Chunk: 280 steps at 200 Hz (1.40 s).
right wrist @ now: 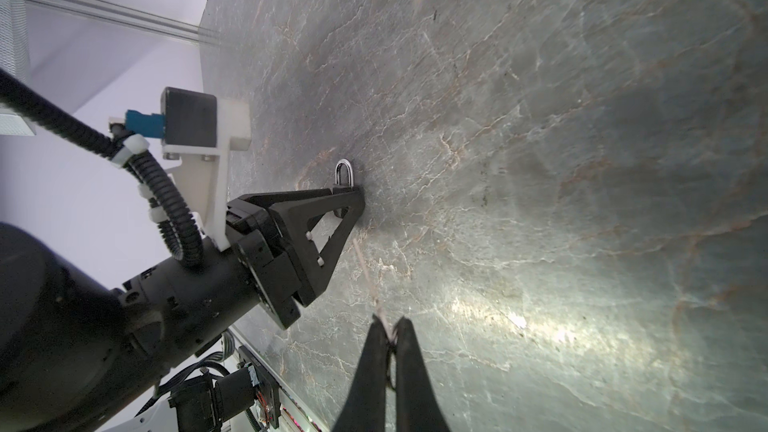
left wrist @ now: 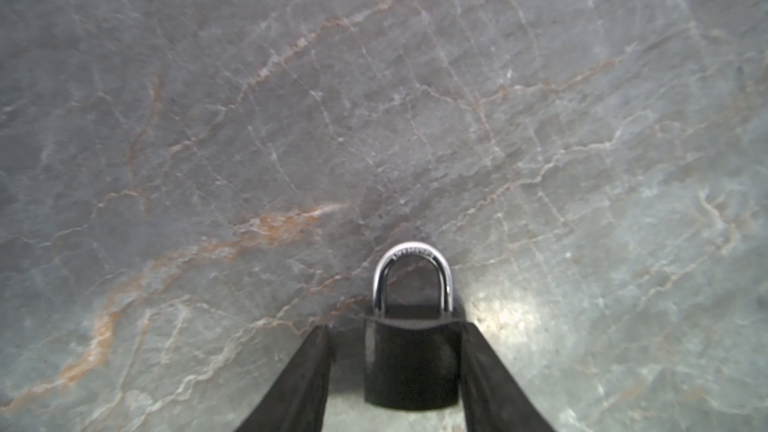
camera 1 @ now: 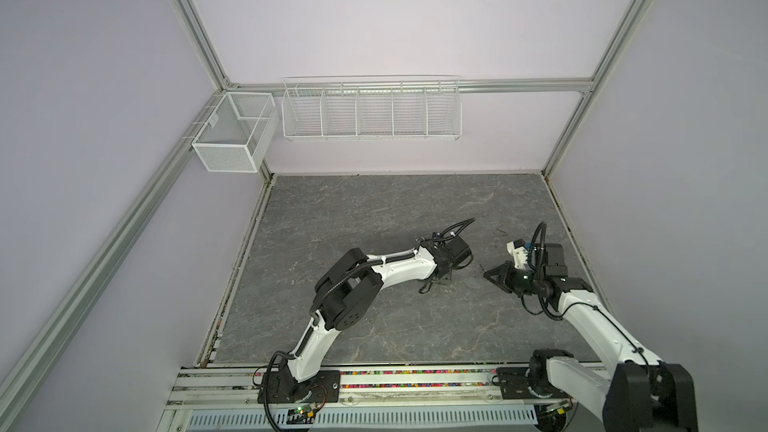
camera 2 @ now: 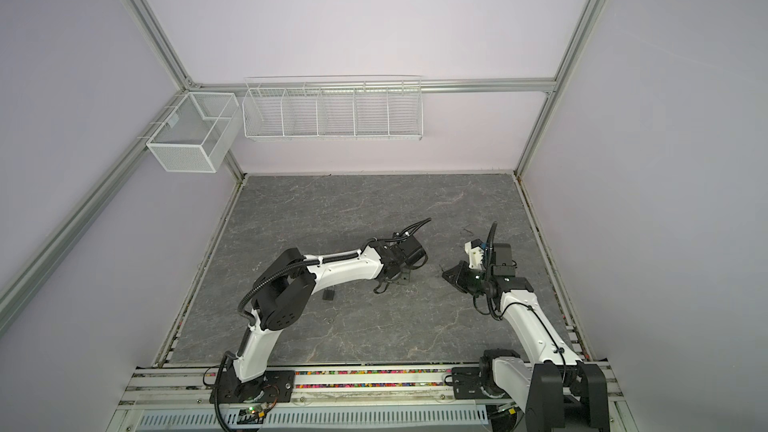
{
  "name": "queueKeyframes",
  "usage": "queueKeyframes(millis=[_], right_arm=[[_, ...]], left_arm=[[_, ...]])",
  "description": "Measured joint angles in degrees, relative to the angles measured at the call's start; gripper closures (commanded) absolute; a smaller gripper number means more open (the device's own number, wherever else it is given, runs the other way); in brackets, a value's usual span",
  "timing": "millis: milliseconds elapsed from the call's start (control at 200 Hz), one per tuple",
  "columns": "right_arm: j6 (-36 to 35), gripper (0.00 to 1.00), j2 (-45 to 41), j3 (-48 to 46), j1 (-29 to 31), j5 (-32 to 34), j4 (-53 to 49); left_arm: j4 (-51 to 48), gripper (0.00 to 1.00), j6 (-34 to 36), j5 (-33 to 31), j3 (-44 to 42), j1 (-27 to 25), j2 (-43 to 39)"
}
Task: Unlock with the key
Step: 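Close the left gripper around the black padlock body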
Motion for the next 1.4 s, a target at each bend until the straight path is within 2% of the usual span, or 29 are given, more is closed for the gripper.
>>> queueKeyframes(millis=[445, 1400], right_arm=[[0.0, 0.94, 0.1, -0.1, 0.0, -0.4, 0.4], [1.1, 0.94, 1.0, -0.1, 0.0, -0.7, 1.3]], left_arm=[[-2.9, 0.57, 0.7, 0.5, 5.4, 0.0, 3.2], [-1.1, 0.64, 0.9, -0.3, 2.9, -0.1, 2.1]])
